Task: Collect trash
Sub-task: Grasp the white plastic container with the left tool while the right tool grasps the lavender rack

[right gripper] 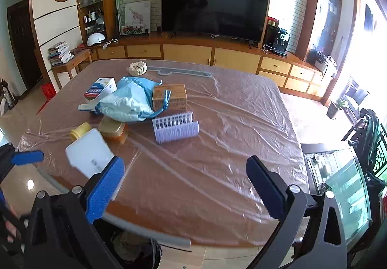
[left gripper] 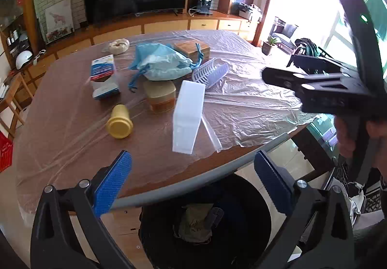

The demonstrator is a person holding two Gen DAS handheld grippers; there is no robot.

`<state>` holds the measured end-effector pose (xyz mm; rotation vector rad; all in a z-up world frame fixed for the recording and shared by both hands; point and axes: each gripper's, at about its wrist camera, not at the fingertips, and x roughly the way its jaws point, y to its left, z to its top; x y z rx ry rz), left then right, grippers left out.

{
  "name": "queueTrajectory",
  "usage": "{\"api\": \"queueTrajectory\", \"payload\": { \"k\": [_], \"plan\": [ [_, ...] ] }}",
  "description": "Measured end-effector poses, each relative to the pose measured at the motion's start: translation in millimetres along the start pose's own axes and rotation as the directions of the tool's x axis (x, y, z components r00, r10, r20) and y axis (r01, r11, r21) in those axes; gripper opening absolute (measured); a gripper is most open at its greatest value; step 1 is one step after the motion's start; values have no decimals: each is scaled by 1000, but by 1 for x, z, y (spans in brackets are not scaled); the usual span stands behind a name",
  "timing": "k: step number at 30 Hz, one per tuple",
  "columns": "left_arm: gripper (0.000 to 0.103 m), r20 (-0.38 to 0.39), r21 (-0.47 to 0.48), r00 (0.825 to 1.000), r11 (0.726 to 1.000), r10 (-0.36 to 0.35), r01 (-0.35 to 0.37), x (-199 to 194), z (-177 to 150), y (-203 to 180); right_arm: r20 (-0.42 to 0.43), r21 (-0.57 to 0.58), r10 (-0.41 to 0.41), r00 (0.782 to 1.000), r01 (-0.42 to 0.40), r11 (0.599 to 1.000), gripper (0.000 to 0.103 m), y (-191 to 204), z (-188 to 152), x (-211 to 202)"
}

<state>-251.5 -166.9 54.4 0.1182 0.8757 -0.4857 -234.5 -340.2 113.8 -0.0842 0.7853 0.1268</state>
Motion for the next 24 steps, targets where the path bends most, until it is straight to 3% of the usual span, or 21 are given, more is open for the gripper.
{"api": "queueTrajectory", "payload": {
  "k": [10, 19, 24],
  "plan": [
    [101, -25, 22, 999, 999, -31, 31, 25, 17, 7, -114, -27, 37, 993, -40, 999, 99, 6, 28, 83],
    [79, -58, 23, 995, 996, -81, 83, 42, 25, 12, -169, -30, 77, 983, -83, 996, 99, 6, 35, 123],
    [52, -87, 36, 990, 992, -113, 117, 52, 27, 12, -174, -66, 61, 983, -74, 995, 99, 14, 35, 133]
  ]
}}
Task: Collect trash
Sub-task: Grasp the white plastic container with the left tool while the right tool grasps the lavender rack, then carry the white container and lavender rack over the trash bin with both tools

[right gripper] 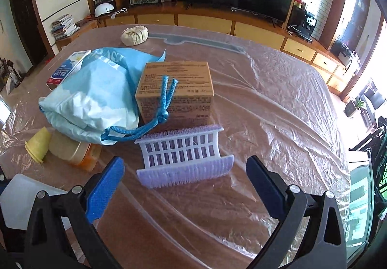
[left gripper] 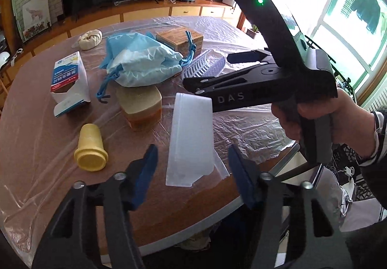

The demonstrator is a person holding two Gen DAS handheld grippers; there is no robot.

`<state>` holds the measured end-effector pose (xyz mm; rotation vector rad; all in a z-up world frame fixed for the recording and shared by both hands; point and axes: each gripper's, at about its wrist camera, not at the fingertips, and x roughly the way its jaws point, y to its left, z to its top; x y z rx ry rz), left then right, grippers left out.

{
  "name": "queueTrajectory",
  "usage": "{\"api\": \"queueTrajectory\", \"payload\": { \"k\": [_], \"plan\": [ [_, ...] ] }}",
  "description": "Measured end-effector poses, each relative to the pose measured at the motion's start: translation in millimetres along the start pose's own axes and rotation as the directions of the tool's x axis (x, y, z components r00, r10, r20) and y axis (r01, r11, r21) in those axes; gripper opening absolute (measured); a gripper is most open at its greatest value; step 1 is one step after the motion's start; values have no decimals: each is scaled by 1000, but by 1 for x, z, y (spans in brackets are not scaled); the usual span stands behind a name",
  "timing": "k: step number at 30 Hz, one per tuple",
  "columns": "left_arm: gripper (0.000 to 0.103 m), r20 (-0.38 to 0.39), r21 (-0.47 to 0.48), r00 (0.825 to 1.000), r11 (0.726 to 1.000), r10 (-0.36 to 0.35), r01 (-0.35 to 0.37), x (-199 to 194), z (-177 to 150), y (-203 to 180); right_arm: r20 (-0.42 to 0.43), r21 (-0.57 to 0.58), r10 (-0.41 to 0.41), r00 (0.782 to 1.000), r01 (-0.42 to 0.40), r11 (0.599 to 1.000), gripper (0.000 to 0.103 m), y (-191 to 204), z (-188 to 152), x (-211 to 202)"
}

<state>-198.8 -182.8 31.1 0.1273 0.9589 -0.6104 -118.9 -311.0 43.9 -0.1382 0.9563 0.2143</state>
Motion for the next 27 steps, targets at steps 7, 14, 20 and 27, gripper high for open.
{"api": "queueTrajectory", "payload": {
  "k": [7, 14, 20, 27],
  "plan": [
    [39, -15, -1, 999, 999, -51, 51, 7, 3, 6, -55, -20, 12, 998, -13, 1000, 99, 0, 8, 17],
    [30, -28, -2, 997, 998, -68, 68, 8, 4, 10, -80, -14, 33, 996, -35, 999, 81, -3, 12, 21],
    [28, -30, -20, 996, 997, -78, 78, 5, 2, 16, -78, 70, 111, 991, -106, 992, 73, -13, 8, 13],
    [28, -29, -29, 997, 998, -65, 64, -1, -3, 19, -44, 178, 163, 986, -153, 972, 73, -24, -11, -12]
  ]
}}
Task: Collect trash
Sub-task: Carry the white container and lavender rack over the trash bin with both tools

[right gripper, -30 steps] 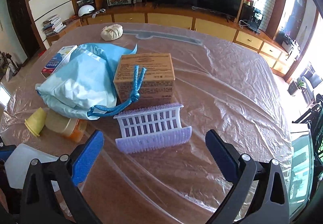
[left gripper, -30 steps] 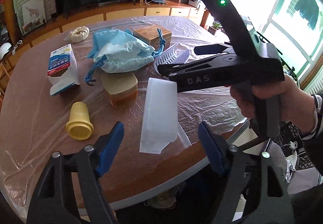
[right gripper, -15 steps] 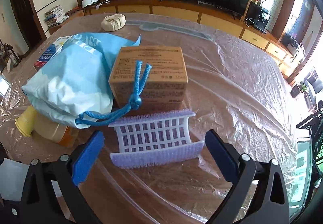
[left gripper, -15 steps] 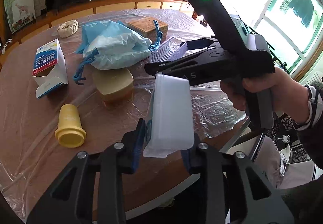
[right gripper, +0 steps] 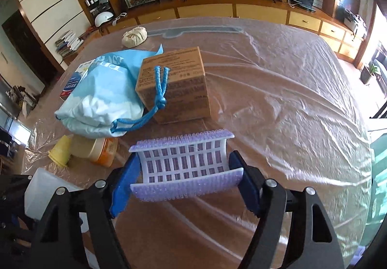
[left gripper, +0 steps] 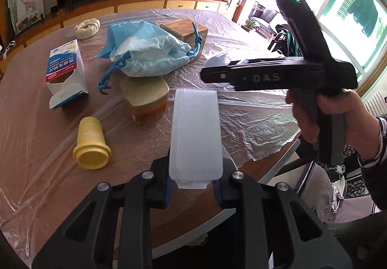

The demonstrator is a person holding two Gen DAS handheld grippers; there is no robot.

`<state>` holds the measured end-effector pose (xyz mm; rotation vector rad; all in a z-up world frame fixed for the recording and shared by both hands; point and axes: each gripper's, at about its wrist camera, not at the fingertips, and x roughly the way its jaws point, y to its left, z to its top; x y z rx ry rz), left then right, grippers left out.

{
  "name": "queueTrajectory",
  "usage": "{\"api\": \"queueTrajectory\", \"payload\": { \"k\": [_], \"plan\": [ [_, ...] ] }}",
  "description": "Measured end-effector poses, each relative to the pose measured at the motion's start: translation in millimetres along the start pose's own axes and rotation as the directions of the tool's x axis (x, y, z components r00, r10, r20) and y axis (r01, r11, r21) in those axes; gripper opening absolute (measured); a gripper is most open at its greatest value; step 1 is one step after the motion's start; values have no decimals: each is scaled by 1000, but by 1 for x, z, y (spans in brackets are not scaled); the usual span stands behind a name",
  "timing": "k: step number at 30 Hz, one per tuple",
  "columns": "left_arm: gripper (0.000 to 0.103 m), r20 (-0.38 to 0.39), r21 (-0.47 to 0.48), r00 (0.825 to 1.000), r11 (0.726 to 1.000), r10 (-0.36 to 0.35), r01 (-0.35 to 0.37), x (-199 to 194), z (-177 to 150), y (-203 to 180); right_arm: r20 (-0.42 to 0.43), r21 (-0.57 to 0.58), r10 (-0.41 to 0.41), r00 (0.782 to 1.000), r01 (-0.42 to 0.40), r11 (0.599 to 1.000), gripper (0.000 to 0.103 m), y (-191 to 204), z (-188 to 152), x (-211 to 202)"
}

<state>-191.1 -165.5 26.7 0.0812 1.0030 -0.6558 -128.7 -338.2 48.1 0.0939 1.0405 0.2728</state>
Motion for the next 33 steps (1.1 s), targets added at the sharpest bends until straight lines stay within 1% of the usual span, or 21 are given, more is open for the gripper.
{"api": "queueTrajectory", "payload": {
  "k": [9, 16, 20, 26, 33],
  "plan": [
    [28, 34, -66, 999, 998, 23, -21, -13, -1, 13, 25, 41, 28, 999, -29, 999, 73, -1, -25, -35],
    [28, 51, -81, 998, 996, 39, -35, -26, -8, 13, 42, 41, 66, 997, -68, 997, 73, 9, -48, -66],
    [28, 47, -85, 998, 995, 51, -47, -33, -19, 8, 43, 38, 88, 995, -90, 995, 73, 18, -66, -81],
    [28, 41, -84, 997, 994, 66, -63, -46, -39, -1, 9, 6, 123, 992, -123, 992, 73, 37, -100, -97],
    [28, 62, -65, 996, 996, 68, -64, -68, -63, -15, -21, -17, 167, 986, -167, 986, 73, 58, -134, -109]
  ]
}}
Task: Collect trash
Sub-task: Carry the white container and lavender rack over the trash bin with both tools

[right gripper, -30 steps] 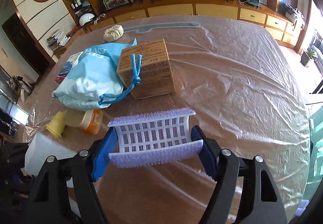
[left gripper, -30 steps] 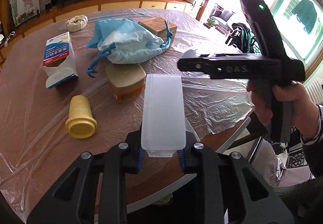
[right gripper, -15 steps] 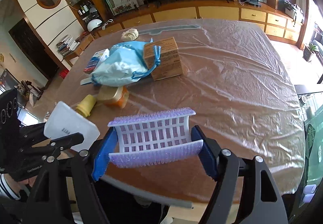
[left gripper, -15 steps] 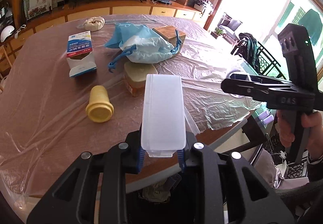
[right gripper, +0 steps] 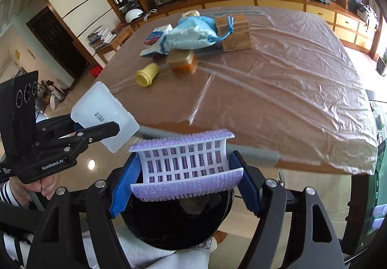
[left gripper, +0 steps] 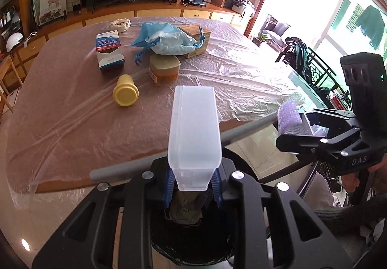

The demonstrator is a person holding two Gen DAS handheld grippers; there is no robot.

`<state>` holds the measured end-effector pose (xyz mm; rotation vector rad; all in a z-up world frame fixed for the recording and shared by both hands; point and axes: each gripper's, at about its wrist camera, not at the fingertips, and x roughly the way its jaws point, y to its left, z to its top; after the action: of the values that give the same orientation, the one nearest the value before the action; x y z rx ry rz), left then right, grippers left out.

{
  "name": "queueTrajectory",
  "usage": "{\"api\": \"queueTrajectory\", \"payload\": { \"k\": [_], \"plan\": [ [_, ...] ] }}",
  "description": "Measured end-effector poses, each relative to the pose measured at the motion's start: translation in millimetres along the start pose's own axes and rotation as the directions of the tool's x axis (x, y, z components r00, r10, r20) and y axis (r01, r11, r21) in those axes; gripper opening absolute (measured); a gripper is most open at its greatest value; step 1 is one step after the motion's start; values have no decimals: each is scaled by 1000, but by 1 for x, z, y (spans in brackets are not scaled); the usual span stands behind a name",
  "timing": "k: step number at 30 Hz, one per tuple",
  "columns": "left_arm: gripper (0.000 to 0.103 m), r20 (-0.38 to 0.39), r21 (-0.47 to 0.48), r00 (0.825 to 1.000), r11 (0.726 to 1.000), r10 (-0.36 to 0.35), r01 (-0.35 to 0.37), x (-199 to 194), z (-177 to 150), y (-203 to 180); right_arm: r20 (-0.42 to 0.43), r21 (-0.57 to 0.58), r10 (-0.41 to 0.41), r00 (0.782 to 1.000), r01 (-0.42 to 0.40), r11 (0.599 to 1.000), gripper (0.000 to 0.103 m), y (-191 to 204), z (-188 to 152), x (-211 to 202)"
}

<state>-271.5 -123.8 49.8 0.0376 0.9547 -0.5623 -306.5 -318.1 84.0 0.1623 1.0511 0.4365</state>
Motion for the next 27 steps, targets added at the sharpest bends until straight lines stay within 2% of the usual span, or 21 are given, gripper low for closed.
{"api": "queueTrajectory", "payload": {
  "k": [6, 15, 27],
  "plan": [
    [28, -22, 13, 1000, 1000, -8, 8, -8, -22, -8, -18, -24, 16, 1000, -17, 1000, 73, 11, -15, -2],
    [28, -85, -1, 996, 1000, -2, 2, 7, -42, -15, -78, -25, 19, 997, -21, 999, 73, 13, -33, 14],
    [28, -164, -33, 985, 998, 53, -60, 29, -66, -13, -157, -85, -55, 986, 42, 995, 73, 20, -51, 43]
  ]
}}
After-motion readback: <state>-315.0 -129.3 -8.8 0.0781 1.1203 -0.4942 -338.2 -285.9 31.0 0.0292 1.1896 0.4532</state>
